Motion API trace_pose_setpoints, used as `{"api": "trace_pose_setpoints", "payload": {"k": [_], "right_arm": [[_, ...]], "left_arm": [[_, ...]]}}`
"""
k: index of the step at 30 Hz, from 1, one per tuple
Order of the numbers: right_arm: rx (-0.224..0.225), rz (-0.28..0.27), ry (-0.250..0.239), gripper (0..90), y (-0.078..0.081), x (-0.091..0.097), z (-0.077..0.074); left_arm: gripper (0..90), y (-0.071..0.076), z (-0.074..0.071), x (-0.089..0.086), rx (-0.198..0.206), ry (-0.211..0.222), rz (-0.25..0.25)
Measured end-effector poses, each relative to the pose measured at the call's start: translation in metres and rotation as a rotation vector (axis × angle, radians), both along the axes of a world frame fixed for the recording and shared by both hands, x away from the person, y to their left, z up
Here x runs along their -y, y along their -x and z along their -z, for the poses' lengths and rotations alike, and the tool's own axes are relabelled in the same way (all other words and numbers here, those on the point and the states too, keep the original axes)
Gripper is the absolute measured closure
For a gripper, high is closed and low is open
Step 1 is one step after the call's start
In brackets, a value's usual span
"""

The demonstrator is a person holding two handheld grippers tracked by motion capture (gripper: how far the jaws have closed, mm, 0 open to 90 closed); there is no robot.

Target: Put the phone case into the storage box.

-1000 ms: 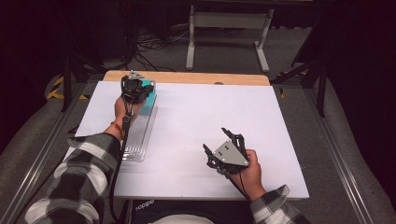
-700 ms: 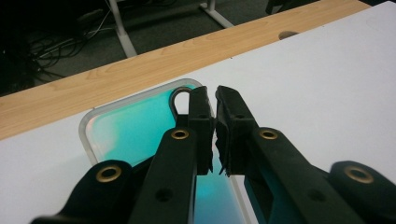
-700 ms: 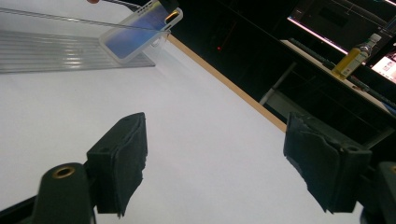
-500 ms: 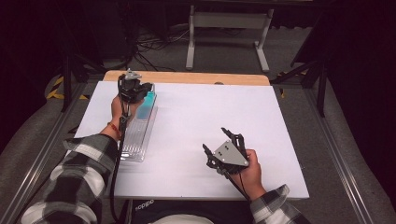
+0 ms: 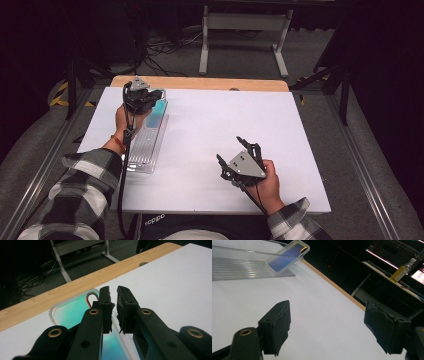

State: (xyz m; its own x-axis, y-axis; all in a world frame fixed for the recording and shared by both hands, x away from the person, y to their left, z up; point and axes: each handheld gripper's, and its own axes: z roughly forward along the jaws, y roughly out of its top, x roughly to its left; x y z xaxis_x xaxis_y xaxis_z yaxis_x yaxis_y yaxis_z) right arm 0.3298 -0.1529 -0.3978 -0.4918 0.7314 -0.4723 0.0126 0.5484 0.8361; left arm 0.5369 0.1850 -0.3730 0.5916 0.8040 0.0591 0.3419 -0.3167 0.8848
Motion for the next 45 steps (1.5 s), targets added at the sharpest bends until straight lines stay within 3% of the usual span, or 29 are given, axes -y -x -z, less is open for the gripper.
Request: {"api": "trace_pose_setpoints", "payload": {"k": [1,7,26,31,40,41,45], "right_arm": [[-0.001,0.000,-0.001,22.0,0.000,0.000,0.000],[-0.003,-0.002,-0.008,22.0,0.000,0.000,0.000],[-0.024,-0.001,-0.021,21.5,-0.003,0.001,0.003],[-0.029,-0.002,-0.017,21.7,-0.005,0.001,0.004],[-0.041,-0.001,-0.032,21.2,-0.007,0.003,0.004],[-0.043,-0.001,-0.035,21.2,-0.007,0.004,0.004],[-0.044,0.000,-0.035,21.2,-0.007,0.004,0.004]], "left_arm": [[82.0,0.001,0.000,0.000,0.017,-0.020,-0.003],[82.0,0.007,-0.001,-0.003,0.023,-0.001,0.011],[76.2,0.026,-0.001,-0.008,0.081,-0.028,0.032],[68.7,0.032,-0.003,-0.010,0.096,0.008,0.051],[58.9,0.040,-0.003,-0.010,0.122,0.010,0.062],[53.4,0.041,-0.003,-0.009,0.129,0.010,0.060],[49.2,0.045,-0.003,-0.008,0.134,0.018,0.081]]}}
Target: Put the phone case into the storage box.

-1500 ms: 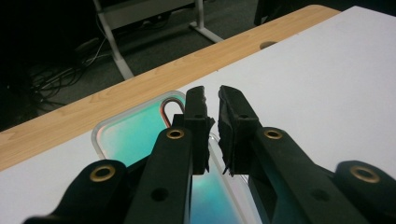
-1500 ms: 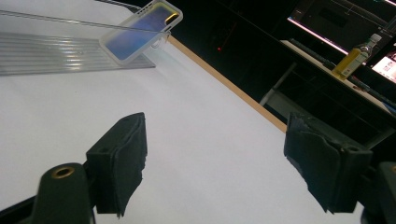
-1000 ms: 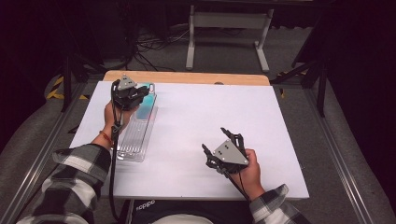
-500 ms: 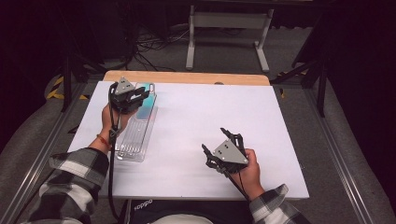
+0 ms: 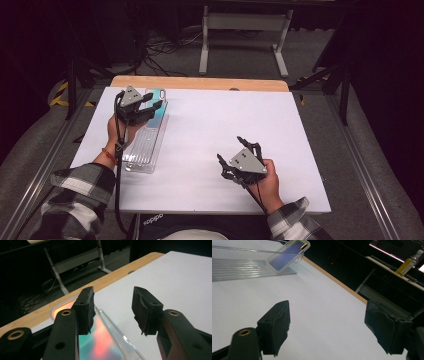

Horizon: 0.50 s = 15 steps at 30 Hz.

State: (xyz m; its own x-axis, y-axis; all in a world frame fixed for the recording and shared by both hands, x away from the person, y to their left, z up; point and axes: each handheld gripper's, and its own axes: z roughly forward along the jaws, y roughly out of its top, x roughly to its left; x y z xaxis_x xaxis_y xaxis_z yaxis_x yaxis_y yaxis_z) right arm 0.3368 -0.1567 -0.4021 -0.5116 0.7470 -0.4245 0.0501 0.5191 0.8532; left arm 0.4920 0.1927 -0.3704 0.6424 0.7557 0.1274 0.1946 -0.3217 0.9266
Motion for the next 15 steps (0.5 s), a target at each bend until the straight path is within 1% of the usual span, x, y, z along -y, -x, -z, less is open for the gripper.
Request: {"api": "trace_pose_setpoints", "payload": {"k": [1,3,4,6,8,10,13,15], "right_arm": [[-0.001,0.000,-0.001,21.2,0.000,0.000,0.000],[-0.004,0.000,-0.003,21.2,0.000,0.000,0.000],[-0.004,0.000,-0.004,21.2,-0.001,0.000,0.000],[-0.006,-0.001,-0.005,21.1,-0.001,0.001,0.000],[-0.007,0.000,-0.005,21.0,-0.001,0.001,0.000],[-0.007,-0.003,-0.005,20.9,-0.001,0.001,0.000],[-0.017,0.001,-0.013,20.7,-0.002,0.002,0.000],[-0.021,-0.010,-0.020,19.8,-0.003,0.003,0.000]], "left_arm": [[46.2,0.001,0.000,0.000,0.005,-0.008,0.000],[41.7,0.002,0.000,0.001,0.001,-0.008,0.008],[41.7,0.002,0.000,0.001,-0.003,-0.005,0.012],[35.1,0.003,0.000,0.001,-0.008,-0.011,0.010],[31.2,0.004,0.000,0.002,-0.016,-0.013,0.019],[29.1,0.007,-0.001,0.002,-0.005,-0.026,0.022],[25.4,0.010,-0.001,0.002,0.001,-0.026,0.027],[20.1,0.012,-0.001,0.002,-0.004,-0.024,0.031]]}}
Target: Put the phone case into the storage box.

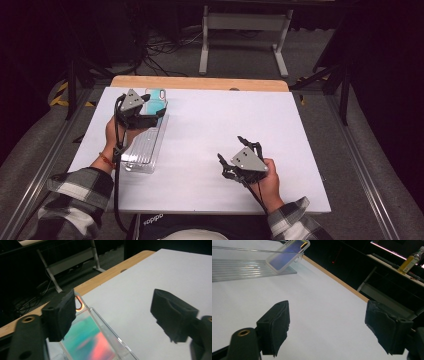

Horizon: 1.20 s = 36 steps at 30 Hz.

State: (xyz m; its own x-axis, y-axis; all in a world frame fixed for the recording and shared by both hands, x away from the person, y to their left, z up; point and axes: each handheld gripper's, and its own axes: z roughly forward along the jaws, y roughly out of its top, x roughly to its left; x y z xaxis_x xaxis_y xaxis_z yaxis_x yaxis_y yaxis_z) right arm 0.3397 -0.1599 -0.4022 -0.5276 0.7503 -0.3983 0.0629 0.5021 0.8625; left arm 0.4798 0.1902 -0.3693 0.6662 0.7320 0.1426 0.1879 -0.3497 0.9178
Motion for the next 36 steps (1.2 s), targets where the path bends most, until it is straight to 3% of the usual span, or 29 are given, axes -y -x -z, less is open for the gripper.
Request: {"api": "trace_pose_setpoints", "payload": {"k": [9,10,11,12,15,26,30,36], "right_arm": [[-0.013,-0.021,-0.023,18.0,0.000,0.001,0.000],[-0.014,-0.024,-0.024,17.4,0.000,0.001,0.000],[-0.014,-0.024,-0.024,17.4,0.000,0.001,0.000],[-0.013,-0.025,-0.025,17.1,0.000,0.001,0.000],[-0.018,-0.037,-0.035,15.7,0.000,0.002,-0.001],[-0.024,-0.066,-0.062,9.4,0.000,0.001,-0.001],[-0.042,-0.075,-0.077,7.5,-0.001,0.000,-0.002],[-0.048,-0.090,-0.044,3.1,0.001,-0.003,-0.001]], "left_arm": [[14.1,0.006,0.001,0.000,-0.001,0.021,0.034],[14.0,0.007,0.001,0.001,0.007,0.018,0.017],[8.3,0.007,0.001,0.001,0.007,0.018,0.017],[8.3,0.010,0.001,0.001,0.019,0.016,0.001],[10.6,0.013,0.000,0.000,0.019,0.030,0.030],[6.8,0.022,0.001,-0.001,0.031,0.040,0.052],[5.2,0.028,0.002,0.000,0.043,0.014,0.055],[5.6,0.033,0.002,-0.002,0.062,0.023,0.059]]}}
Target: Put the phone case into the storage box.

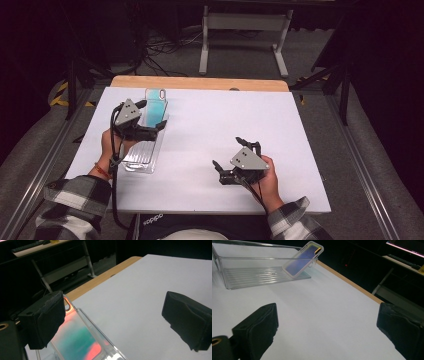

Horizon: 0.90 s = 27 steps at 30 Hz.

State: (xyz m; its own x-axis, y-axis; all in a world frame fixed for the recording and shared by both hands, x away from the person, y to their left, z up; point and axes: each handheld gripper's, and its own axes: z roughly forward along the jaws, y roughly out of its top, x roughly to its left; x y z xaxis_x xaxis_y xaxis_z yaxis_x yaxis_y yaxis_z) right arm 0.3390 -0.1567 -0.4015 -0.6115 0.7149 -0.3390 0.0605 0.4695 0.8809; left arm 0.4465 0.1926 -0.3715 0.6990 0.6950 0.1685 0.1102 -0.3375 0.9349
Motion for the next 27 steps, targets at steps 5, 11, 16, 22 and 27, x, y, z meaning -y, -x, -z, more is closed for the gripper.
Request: {"api": "trace_pose_setpoints", "payload": {"k": [5,11,16,22,27], "right_arm": [[0.006,-0.007,0.006,3.1,0.000,0.000,-0.001],[-0.001,-0.012,0.003,3.0,0.000,0.001,-0.001],[-0.006,-0.004,0.006,3.1,-0.002,0.002,0.000],[-0.002,0.003,0.008,3.6,-0.002,0.003,-0.001],[-0.005,0.007,-0.002,4.0,-0.003,0.004,-0.002]], "left_arm": [[6.9,0.004,0.000,-0.001,0.020,0.012,0.007],[7.0,0.013,0.000,0.000,0.037,0.022,0.046],[6.8,0.019,-0.002,0.002,0.052,0.021,0.057],[6.5,0.025,-0.002,0.005,0.063,0.009,0.068],[6.5,0.028,-0.002,0.007,0.067,0.012,0.079]]}}
